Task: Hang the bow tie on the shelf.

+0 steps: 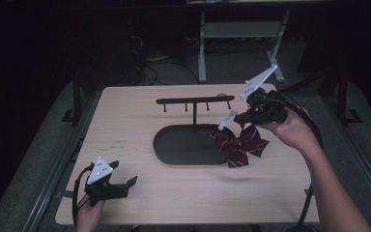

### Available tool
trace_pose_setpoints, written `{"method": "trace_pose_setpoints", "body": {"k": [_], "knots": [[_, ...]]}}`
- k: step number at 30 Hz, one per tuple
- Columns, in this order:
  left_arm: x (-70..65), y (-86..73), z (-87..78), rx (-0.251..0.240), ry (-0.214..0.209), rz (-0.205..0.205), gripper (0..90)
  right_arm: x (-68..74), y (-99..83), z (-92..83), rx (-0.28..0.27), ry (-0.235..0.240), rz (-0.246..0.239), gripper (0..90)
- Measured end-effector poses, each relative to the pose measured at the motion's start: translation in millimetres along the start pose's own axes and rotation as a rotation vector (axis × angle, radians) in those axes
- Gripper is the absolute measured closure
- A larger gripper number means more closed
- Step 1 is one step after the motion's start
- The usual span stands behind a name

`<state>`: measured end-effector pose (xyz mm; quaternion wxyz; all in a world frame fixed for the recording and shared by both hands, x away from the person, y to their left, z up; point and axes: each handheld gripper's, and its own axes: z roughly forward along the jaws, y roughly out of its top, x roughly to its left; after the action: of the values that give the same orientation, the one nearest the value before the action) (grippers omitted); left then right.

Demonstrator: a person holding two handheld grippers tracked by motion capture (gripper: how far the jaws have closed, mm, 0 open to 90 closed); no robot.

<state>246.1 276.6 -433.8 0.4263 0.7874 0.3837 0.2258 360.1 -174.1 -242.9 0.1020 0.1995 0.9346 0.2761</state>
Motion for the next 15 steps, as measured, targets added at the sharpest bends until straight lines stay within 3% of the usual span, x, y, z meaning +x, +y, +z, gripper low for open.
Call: {"method": "trace_pose_setpoints", "body": {"k": [6,15], "knots": [[-1.2,0.3,0.6,0.000,-0.004,0.005,13.0,-8.9,11.5,1.6,0.001,0.000,0.010,89.6],[-2.0,0.4,2.1,0.008,-0.010,0.013,13.0,-26.7,14.1,7.1,-0.008,0.000,0.042,89.5]]}}
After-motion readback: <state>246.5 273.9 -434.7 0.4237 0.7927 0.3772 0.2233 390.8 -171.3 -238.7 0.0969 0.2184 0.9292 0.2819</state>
